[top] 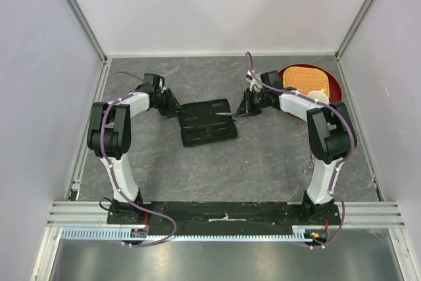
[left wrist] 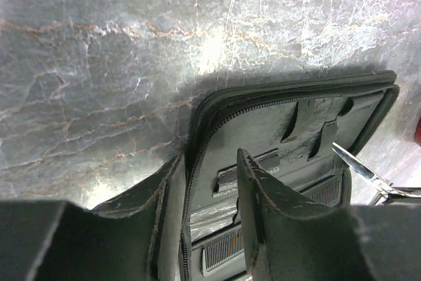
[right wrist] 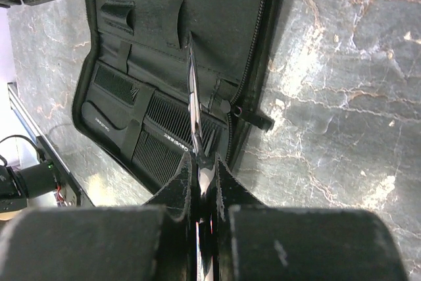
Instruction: Sort the hair-cutting tools
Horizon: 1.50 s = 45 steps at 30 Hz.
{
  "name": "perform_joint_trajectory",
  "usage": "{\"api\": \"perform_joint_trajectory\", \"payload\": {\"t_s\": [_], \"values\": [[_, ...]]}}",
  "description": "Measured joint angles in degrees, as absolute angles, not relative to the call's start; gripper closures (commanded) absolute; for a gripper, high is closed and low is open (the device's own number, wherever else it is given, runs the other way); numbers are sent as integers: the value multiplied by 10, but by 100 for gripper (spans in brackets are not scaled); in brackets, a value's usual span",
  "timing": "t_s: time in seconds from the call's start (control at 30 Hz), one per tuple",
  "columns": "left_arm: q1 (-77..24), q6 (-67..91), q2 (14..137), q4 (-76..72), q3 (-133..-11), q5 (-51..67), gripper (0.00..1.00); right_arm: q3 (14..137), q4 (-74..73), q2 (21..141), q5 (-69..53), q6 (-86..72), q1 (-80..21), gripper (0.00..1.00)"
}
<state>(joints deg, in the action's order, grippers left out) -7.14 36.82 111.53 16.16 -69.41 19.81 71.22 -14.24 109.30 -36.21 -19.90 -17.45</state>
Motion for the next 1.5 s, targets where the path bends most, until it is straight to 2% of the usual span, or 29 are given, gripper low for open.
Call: {"api": "perform_joint_trajectory", "payload": {"t_s": [0.13,0.47,0.9,1.13,1.5], "values": [[-71,359,1125,160,-703,201,65,723,-138,1104,-368,-197,-174,100],[-70,318,1143,152,-718,235,67,719,-112,1126,-414,-197,-167,100],[-81,286,1148,135,-719,258,67,590,3,1078,-451,-219,-164,100],[-84,286,1148,122,-711,263,67,520,91,1050,-446,-275,-168,100],[-89,286,1147,113,-704,270,72,444,323,1053,-448,-421,-171,100]]}}
